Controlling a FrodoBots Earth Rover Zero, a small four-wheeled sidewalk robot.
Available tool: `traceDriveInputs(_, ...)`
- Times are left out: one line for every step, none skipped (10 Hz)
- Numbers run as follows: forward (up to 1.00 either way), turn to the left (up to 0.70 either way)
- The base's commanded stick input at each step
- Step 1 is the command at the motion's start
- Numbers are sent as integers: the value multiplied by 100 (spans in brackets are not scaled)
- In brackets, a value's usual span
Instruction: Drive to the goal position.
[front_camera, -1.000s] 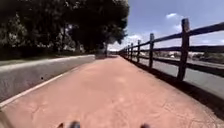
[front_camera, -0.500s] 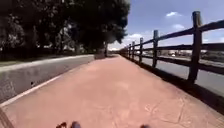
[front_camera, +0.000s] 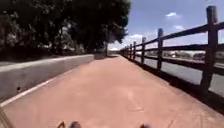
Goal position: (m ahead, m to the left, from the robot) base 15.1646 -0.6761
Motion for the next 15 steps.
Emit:
traceDriveInputs(70, 0)
traceDriveInputs(70, 0)
traceDriveInputs(70, 0)
traceDriveInputs(70, 0)
traceDriveInputs(70, 0)
traceDriveInputs(70, -26)
traceDriveInputs(70, -35)
traceDriveInputs(70, -23)
traceDriveInputs(70, -13)
traceDriveInputs(70, -8)
traceDriveInputs(70, -2)
traceDriveInputs(70, 0)
traceDriveInputs(70, 0)
traceDriveInputs(70, 0)
traceDriveInputs(70, 0)
